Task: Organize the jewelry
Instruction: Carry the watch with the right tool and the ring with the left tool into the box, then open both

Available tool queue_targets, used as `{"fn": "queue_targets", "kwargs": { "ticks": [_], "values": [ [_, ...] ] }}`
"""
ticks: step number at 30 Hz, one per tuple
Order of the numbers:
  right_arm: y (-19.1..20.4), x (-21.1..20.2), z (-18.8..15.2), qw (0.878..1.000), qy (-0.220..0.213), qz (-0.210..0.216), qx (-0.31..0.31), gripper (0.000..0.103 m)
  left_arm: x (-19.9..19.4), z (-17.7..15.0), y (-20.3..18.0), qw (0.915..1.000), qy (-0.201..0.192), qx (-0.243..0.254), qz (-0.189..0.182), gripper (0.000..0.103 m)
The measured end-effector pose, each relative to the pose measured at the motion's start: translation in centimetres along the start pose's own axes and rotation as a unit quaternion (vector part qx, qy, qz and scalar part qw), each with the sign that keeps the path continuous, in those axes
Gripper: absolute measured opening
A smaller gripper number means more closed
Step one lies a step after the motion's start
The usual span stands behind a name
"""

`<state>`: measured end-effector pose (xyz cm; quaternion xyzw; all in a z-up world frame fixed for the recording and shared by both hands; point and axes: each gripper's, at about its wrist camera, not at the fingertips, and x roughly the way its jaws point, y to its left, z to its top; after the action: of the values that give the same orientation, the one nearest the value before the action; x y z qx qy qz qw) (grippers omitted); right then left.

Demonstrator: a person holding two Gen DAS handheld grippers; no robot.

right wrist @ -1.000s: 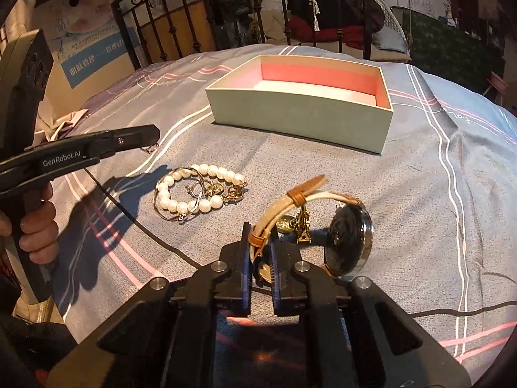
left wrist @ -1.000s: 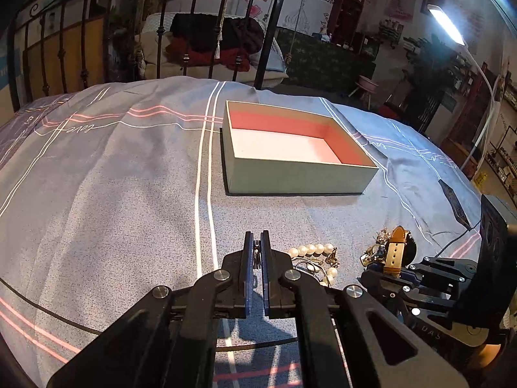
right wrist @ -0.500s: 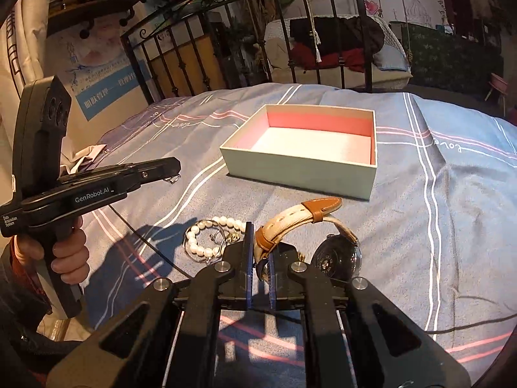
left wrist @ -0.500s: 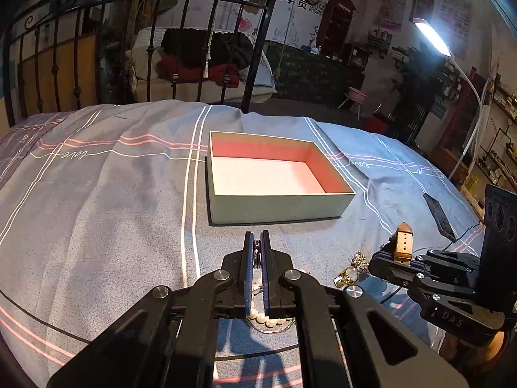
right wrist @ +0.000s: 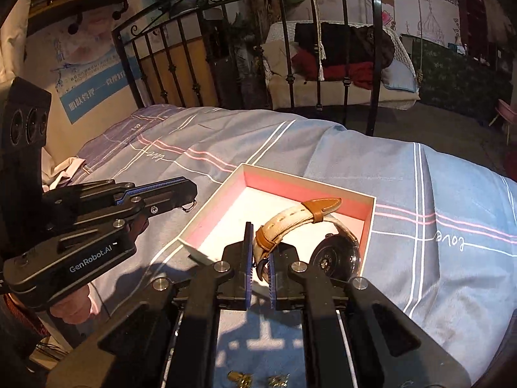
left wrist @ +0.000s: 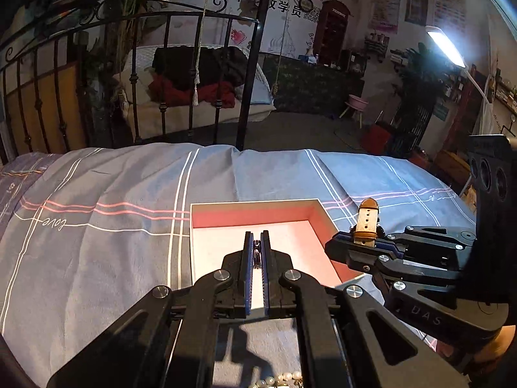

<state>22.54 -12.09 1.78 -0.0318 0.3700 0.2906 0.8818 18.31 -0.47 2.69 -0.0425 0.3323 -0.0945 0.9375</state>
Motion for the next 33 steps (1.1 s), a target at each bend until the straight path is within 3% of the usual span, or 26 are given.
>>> {"fn": "queue_targets", "kwargs": {
  "ticks": [6, 16, 24, 33],
  "values": [
    [-1.8, 2.8, 1.5, 0.999, 0.031, -0.004, 0.019, 0.008, 4.2, 1.8, 0.7, 0.9991, 0.037, -0.007, 0.017, 0.004],
    [-3.6, 8.7, 0.3, 0.99, 0.14, -0.024, 0.016, 0.008, 10.4, 1.7, 1.1, 0.9905, 0.135, -0.011, 0.025, 0.004],
    [-4.0, 10.8, -0.9, 0.986, 0.167, -0.015, 0.014, 0.009, 13.0, 0.7, 1.5, 0.983, 0.179, -0.019, 0.034, 0.004],
    [-3.7, 11.5, -1.0, 0.985, 0.169, -0.012, 0.007, 0.009, 14.2, 0.2, 1.8, 0.9798, 0.195, -0.025, 0.035, 0.004]
  ]
}}
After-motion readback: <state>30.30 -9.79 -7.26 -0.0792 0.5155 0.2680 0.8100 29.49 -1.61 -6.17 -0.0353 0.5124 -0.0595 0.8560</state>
